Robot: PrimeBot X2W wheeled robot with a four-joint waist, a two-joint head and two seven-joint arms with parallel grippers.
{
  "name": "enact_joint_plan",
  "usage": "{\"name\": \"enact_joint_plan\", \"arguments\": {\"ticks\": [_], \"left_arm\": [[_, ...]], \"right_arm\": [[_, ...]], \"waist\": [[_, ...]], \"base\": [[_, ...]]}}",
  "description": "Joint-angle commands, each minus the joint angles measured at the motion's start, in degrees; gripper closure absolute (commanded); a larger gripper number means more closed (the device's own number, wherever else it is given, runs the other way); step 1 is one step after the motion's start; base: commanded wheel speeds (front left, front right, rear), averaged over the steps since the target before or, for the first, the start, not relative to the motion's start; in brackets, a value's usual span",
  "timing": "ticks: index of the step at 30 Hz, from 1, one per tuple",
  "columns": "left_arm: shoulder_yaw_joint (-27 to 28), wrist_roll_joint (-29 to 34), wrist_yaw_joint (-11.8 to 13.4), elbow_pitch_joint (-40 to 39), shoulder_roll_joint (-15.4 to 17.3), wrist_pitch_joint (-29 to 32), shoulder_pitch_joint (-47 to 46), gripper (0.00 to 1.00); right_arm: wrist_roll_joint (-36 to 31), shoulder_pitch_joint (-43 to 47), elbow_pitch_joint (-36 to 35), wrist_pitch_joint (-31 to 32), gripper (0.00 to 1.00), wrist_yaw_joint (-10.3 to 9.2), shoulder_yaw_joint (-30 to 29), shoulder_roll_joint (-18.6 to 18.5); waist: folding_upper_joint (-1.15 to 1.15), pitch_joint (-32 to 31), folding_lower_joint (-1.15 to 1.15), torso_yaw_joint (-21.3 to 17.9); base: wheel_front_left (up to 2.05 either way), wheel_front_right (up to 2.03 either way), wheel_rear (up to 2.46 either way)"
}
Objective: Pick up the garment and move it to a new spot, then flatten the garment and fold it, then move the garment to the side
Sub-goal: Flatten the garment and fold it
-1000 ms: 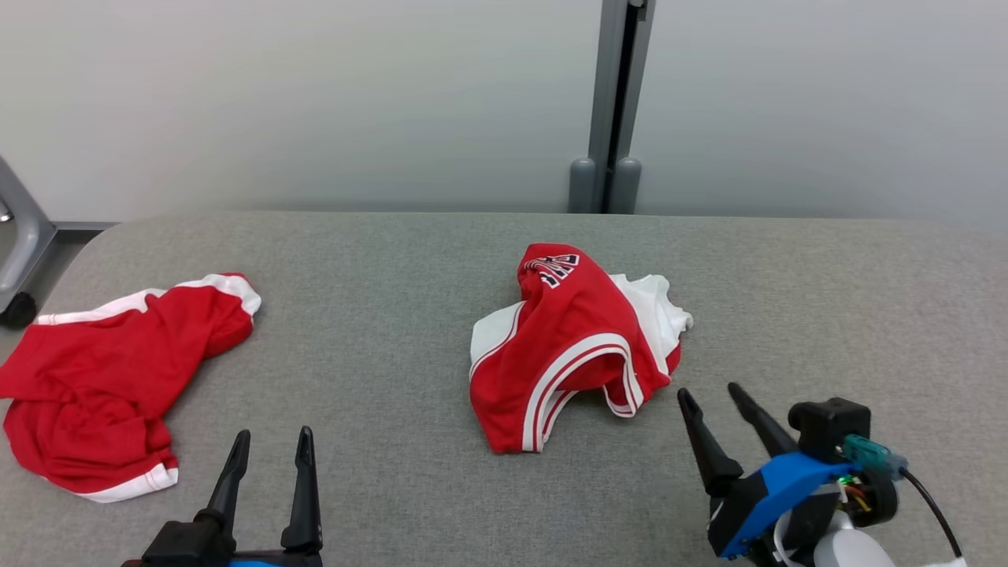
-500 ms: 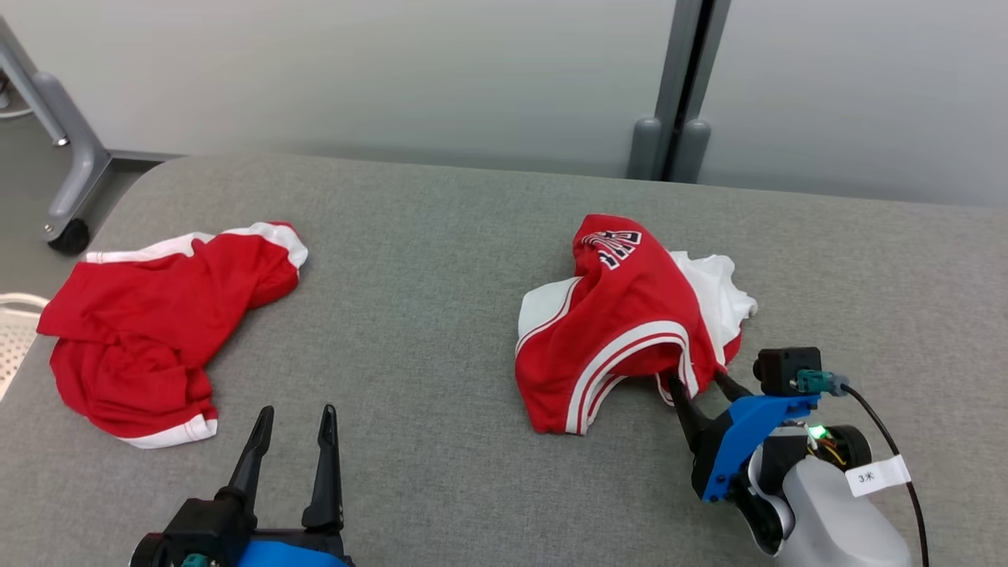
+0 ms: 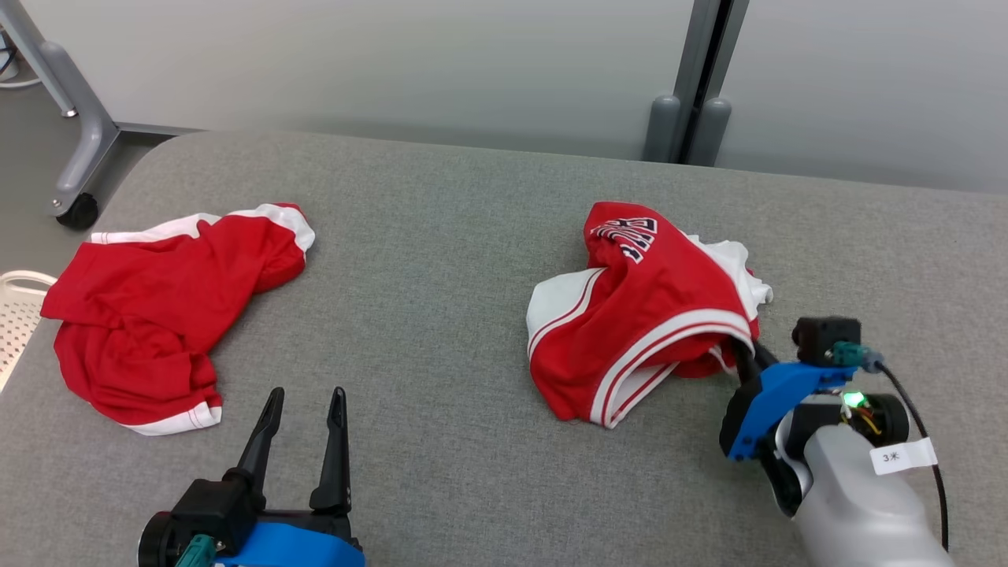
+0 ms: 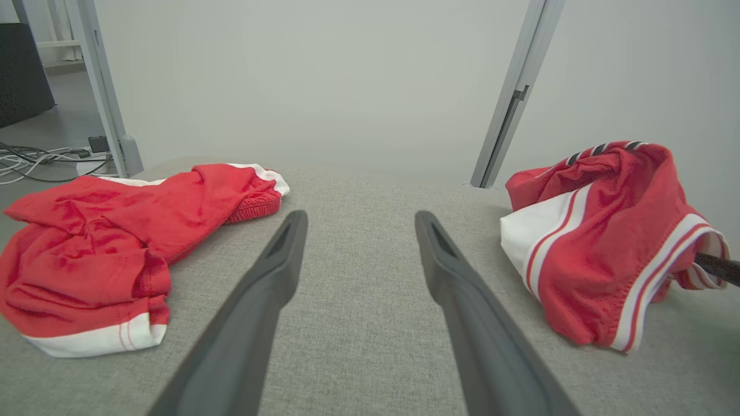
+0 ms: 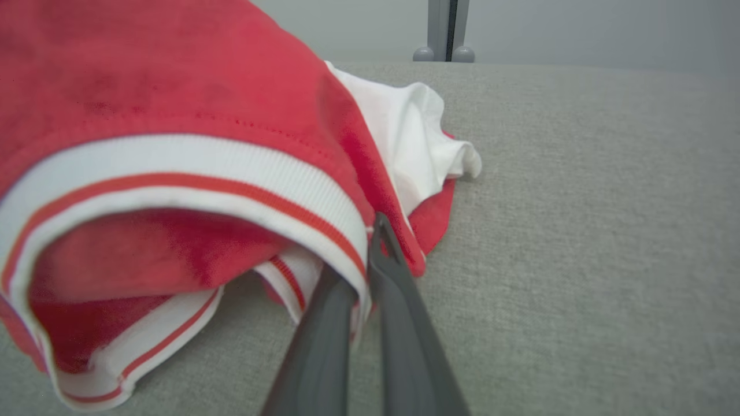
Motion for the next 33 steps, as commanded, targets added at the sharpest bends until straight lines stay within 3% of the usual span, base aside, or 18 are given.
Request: {"name": "enact_joint_plan", "arguments": {"ticks": [1, 6, 15, 21, 27, 33], "left_arm": [[0.1, -0.2, -0.2, 0.2, 0.1, -0.3, -1.0, 0.00], [0.5, -0.3, -0.3, 0.6, 0.5, -0.5, -0.6, 0.00], [1.0, -0.3, -0.4, -0.5, 0.9, -0.6, 0.4, 0.00], [0.8, -0.3, -0.5, -1.4, 0.5, -0.7, -0.4, 0.00], [0.5, -0.3, -0.9, -1.8, -0.1, -0.7, -1.4, 0.00], [1.2, 0.3, -1.0, -3.0, -0.2, -0.7, -0.3, 0.00]], "right_arm": [[0.5, -1.5, -0.5, -1.7, 1.00, 0.03, -0.8, -0.2], [1.2, -4.4, -6.2, -4.6, 1.00, 0.03, -1.4, -0.2], [6.0, -9.3, -23.1, -2.5, 1.00, 0.03, 7.1, -0.2], [9.3, -16.4, -27.5, 0.3, 1.00, 0.03, 9.4, -0.1], [14.9, -24.3, -30.6, -0.1, 1.00, 0.03, 14.8, -0.2], [22.0, -29.5, -31.4, -2.2, 1.00, 0.03, 16.2, -0.2]], "waist": [[-0.01, -0.3, -0.01, -0.2], [-0.01, -1.7, -0.01, -1.1], [-0.01, -3.6, -0.01, -1.8], [-0.01, -3.1, -0.01, -1.0], [-0.01, -2.7, -0.01, 0.3], [-0.01, -3.5, -0.01, 0.1]], "base": [[0.00, 0.00, 0.00], [0.00, 0.00, 0.00], [0.00, 0.00, 0.00], [0.00, 0.00, 0.00], [0.00, 0.00, 0.00], [0.00, 0.00, 0.00]]}}
